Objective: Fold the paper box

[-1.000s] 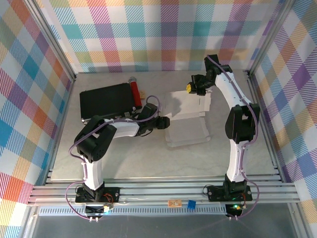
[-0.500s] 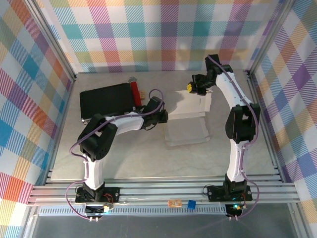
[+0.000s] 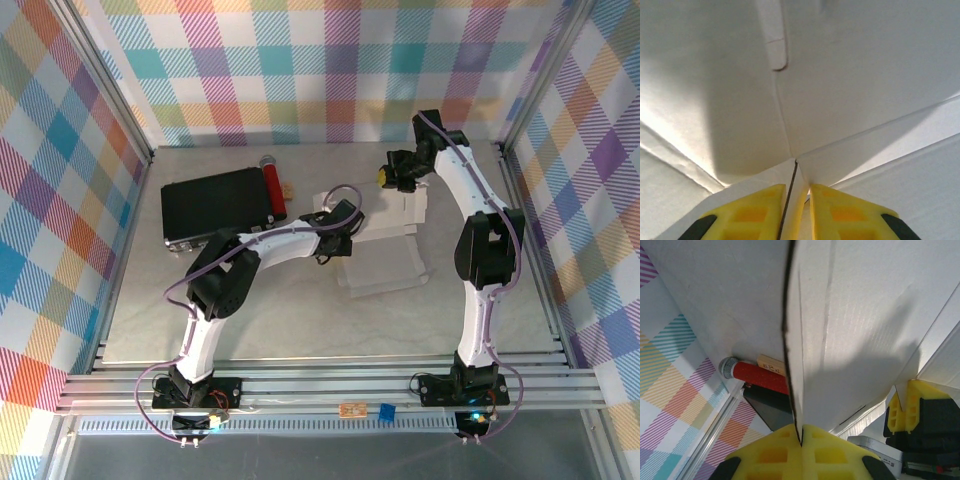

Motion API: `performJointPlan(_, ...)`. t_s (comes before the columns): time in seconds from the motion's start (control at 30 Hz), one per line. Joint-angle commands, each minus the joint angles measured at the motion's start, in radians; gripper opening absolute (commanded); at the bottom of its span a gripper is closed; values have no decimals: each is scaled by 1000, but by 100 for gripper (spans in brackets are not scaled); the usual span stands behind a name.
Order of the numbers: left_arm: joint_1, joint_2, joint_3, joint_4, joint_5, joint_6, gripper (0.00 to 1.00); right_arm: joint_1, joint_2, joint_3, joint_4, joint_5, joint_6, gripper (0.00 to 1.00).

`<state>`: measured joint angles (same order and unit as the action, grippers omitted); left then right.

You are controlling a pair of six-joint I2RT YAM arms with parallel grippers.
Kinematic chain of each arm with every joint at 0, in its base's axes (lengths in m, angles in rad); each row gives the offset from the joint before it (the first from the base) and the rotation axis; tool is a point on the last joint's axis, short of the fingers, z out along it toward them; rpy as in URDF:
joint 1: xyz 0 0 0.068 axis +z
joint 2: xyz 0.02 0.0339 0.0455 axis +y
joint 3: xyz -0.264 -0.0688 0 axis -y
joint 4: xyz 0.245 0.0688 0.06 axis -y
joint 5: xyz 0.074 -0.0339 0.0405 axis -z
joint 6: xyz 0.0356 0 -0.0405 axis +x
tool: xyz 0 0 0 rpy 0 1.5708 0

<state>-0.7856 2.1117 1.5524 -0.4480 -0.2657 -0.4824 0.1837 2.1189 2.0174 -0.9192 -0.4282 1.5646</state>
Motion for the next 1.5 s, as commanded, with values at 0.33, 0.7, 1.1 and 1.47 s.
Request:
performJointPlan(0.33, -53, 97, 192, -255, -148, -8, 20, 17, -37, -57, 19, 3, 57, 0)
performJointPlan(0.7, -69, 74, 170, -118, -49, 7, 24, 28, -49, -77, 29, 8, 62, 0)
performJointPlan(1.1, -88, 93, 190, -122, -29, -5, 33, 32, -57, -95, 43, 10, 67, 0)
performJointPlan(1.47, -53, -178, 11, 43, 52, 19, 60, 30, -68, -80, 41, 31, -7, 0)
